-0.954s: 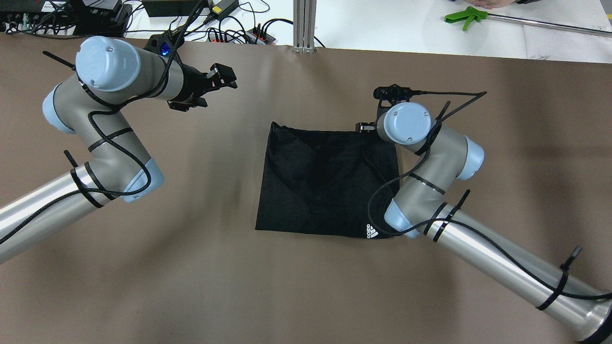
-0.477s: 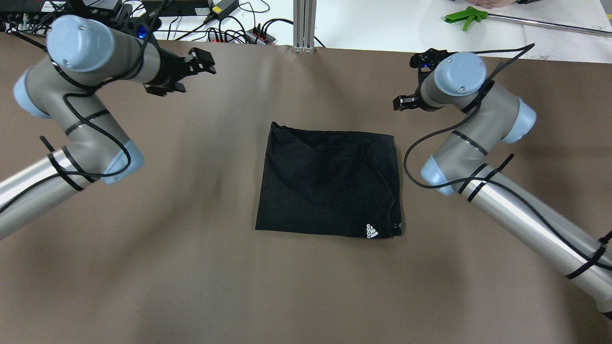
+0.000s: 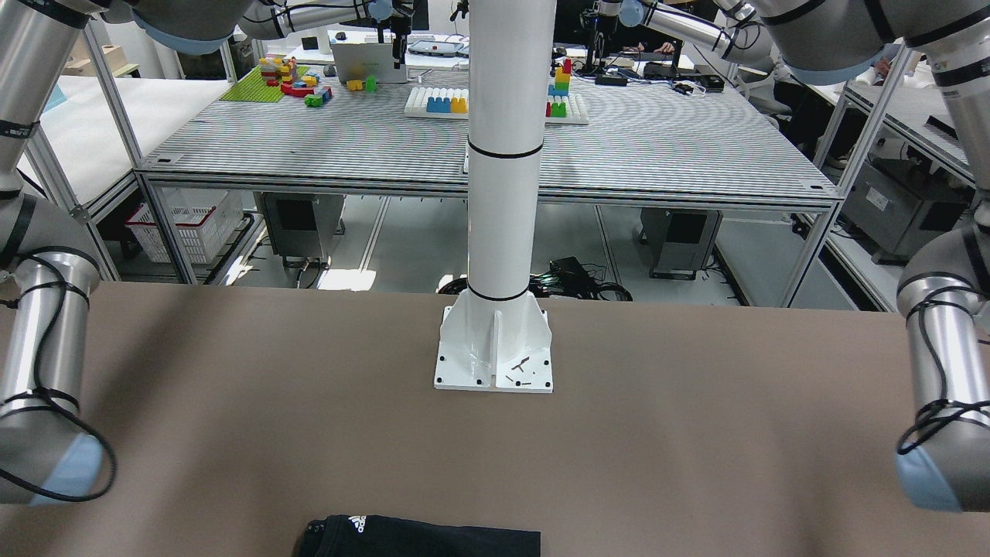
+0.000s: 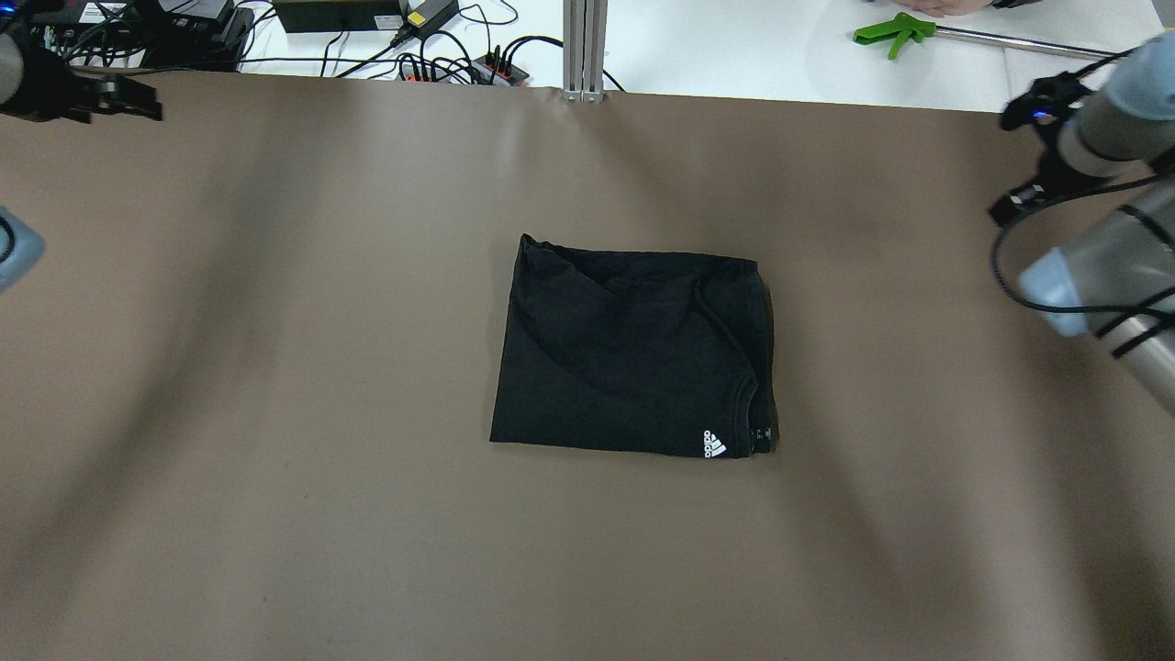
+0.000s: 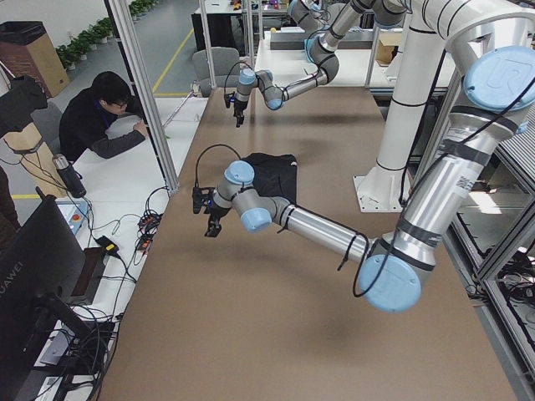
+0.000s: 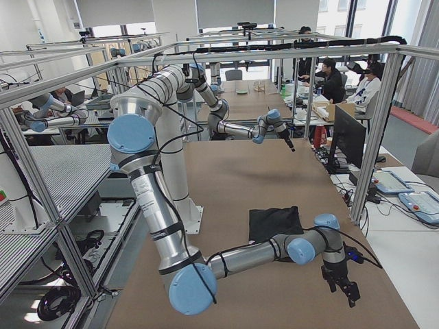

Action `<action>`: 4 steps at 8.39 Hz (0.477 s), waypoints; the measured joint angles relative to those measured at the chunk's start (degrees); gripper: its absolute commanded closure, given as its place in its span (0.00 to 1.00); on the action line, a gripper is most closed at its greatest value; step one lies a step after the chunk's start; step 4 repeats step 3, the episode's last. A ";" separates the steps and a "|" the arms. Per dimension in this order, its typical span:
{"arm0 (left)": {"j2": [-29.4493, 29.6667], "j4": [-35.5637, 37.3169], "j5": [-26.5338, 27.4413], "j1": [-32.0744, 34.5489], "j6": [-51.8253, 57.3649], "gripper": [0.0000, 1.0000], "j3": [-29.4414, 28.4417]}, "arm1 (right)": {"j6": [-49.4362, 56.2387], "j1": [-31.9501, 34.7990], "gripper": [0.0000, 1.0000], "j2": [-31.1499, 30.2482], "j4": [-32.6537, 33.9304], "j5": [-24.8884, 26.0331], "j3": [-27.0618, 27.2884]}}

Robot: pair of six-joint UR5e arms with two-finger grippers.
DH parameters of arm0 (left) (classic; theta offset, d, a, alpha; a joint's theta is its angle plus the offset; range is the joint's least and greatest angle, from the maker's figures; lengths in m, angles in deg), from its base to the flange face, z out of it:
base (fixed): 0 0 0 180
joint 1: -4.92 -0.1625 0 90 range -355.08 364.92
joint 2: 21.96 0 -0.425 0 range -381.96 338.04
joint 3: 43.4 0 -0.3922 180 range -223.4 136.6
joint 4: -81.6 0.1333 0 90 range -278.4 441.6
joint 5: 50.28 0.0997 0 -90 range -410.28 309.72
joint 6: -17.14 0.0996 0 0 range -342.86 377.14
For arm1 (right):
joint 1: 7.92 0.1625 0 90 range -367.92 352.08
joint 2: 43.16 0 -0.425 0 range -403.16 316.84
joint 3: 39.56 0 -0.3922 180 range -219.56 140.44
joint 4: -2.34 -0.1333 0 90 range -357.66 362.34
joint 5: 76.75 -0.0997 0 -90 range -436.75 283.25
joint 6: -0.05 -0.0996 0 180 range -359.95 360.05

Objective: Fold clothes

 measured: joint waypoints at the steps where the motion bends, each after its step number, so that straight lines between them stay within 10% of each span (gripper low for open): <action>1: -3.47 0.02 0.14 3.49 7.48 0.06 0.23 | 8.38 4.57 0.06 -5.16 0.98 -0.26 2.12; 4: -10.42 -0.18 4.51 7.64 21.47 0.06 1.66 | 19.92 13.37 0.06 -13.10 0.39 -0.43 3.50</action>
